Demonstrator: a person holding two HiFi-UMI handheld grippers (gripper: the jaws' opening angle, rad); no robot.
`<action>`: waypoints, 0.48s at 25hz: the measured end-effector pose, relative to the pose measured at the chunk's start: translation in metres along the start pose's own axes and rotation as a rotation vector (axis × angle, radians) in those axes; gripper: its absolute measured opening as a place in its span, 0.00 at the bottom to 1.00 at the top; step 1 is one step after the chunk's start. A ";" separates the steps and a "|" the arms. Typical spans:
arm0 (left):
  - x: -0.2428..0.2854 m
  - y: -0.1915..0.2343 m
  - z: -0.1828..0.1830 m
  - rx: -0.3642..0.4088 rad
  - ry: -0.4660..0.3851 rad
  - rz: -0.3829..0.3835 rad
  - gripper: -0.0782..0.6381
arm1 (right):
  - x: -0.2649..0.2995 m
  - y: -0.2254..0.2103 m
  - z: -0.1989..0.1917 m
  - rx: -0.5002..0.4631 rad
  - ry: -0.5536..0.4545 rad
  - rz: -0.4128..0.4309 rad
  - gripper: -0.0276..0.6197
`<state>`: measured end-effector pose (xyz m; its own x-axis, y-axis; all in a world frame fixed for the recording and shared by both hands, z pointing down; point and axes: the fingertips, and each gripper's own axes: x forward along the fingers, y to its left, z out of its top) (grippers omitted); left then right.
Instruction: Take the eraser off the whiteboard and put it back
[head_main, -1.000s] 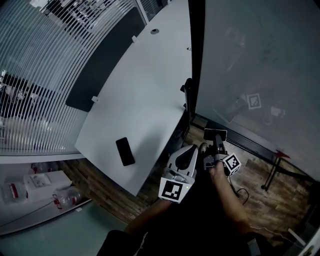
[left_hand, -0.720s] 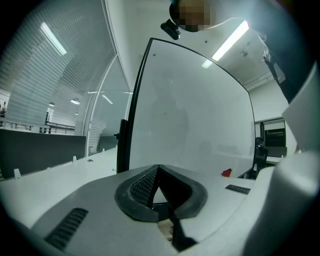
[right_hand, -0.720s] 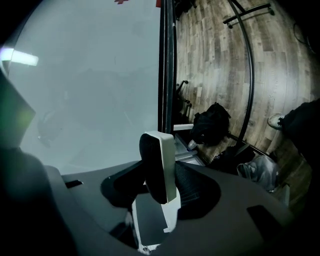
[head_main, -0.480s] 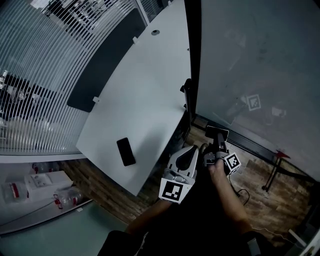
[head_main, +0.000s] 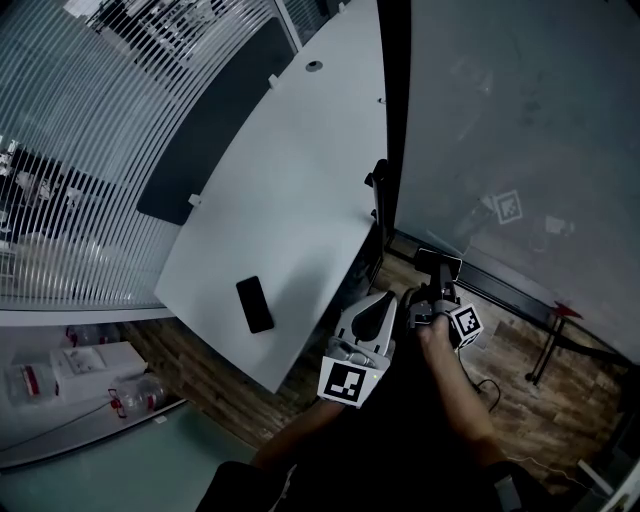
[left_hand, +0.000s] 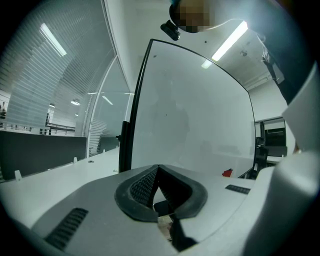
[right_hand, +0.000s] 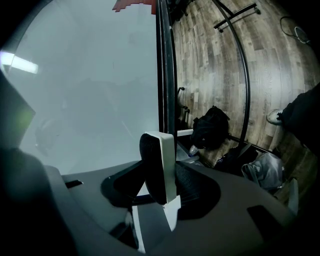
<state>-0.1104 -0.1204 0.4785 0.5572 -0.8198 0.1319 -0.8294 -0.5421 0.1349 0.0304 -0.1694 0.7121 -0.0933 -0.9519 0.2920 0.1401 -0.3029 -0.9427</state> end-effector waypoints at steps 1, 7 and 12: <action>0.000 0.001 0.000 0.001 0.001 0.000 0.12 | 0.000 0.000 0.000 -0.003 -0.001 -0.001 0.35; 0.000 0.003 0.001 0.000 0.001 0.002 0.12 | 0.003 0.002 0.002 -0.045 -0.004 0.003 0.35; -0.001 0.006 0.001 -0.001 -0.001 0.000 0.12 | 0.006 0.005 0.004 -0.059 -0.012 0.015 0.35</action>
<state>-0.1160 -0.1227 0.4780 0.5572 -0.8200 0.1308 -0.8294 -0.5420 0.1354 0.0345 -0.1768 0.7101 -0.0801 -0.9570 0.2789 0.0831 -0.2853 -0.9548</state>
